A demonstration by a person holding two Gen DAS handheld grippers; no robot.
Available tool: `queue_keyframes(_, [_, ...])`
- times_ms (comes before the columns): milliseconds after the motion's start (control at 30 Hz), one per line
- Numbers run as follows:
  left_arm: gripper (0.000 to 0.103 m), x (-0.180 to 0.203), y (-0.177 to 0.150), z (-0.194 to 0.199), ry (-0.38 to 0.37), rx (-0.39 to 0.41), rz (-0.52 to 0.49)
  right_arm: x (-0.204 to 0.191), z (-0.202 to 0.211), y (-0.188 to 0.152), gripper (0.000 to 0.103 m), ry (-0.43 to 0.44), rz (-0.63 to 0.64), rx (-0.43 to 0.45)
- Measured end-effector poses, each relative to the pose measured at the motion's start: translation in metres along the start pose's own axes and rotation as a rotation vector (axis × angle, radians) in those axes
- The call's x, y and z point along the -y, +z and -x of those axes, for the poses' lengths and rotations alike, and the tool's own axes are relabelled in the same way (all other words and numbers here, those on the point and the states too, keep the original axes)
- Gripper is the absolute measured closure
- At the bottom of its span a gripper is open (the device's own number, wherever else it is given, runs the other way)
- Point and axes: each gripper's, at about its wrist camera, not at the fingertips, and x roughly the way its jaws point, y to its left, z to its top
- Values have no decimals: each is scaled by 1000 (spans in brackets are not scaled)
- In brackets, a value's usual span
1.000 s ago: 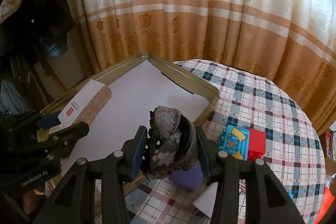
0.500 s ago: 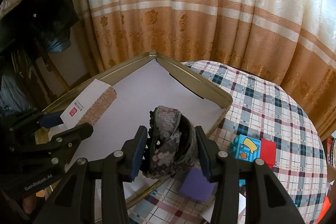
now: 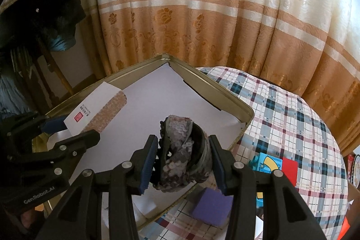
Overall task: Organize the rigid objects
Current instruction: 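Lower the white box and grey object into the tray and open both tools, then withdraw both tools from the tray toward the remaining objects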
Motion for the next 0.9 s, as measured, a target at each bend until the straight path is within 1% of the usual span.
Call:
queue_keyframes(367, [63, -6, 0, -4, 19, -7, 14, -8, -10, 3, 55, 12, 15, -12])
queue_keyframes(433, [61, -7, 1, -3, 35, -6, 21, -11, -13, 2, 54, 28, 14, -26])
queue_keyframes(467, [60, -8, 1, -3, 44, -5, 26, -12, -15, 1, 52, 41, 13, -29])
queue_keyframes(533, [42, -10, 0, -1, 58, -10, 32, -15, -13, 0, 38, 35, 14, -20])
queue_keyframes(567, [39, -12, -1, 1, 64, -3, 35, -16, -12, 0, 37, 34, 12, -14])
queue_keyframes(600, [34, -13, -2, 5, 67, 3, 40, -16, -9, -1, 36, 31, 5, -3])
queue_keyframes(633, [32, -13, -3, 6, 63, 3, 43, -15, -5, -2, 35, 33, -2, 4])
queue_keyframes(733, [32, -14, -5, 11, 57, 6, 51, -10, 6, -6, 35, 39, -27, 17])
queue_keyframes(867, [32, -2, -7, 22, 28, 23, 50, 4, 28, -21, 35, 30, -65, 40])
queue_keyframes(900, [29, 4, -8, 24, 17, 27, 44, 10, 34, -26, 34, 29, -84, 44])
